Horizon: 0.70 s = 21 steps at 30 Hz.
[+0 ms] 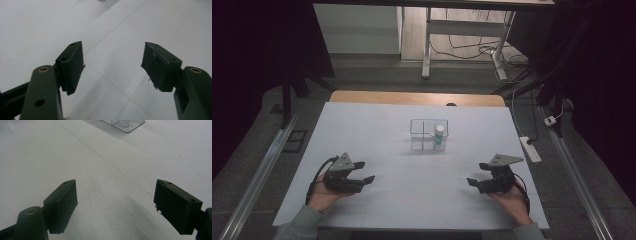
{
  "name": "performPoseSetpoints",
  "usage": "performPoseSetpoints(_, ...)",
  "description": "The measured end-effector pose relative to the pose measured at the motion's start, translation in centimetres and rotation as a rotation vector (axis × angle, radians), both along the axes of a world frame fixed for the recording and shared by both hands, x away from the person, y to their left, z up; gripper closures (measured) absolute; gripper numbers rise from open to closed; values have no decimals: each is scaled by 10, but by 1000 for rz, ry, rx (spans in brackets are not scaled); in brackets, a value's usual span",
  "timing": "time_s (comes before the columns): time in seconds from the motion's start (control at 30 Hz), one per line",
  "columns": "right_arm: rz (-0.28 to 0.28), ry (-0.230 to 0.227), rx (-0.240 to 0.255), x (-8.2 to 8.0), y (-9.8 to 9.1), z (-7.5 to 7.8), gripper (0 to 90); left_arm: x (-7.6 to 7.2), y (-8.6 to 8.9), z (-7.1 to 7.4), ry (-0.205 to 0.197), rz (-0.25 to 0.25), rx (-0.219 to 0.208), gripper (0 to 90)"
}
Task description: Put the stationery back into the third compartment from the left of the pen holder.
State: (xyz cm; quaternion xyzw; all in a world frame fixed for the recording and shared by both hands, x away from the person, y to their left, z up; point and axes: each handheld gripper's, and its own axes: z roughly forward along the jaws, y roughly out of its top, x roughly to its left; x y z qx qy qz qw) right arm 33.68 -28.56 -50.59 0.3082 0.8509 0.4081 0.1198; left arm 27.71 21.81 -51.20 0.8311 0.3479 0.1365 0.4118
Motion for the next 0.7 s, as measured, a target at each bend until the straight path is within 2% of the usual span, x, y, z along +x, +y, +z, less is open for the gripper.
performPoseSetpoints(0.23, -3, -4, 1, 0, -1, 0, 189, 0, 10, -3, -2, 25, -10, 329)
performPoseSetpoints(0.7, -7, -15, -12, -5, -3, 1, 189, 7, 15, -5, -5, 21, -11, 329)
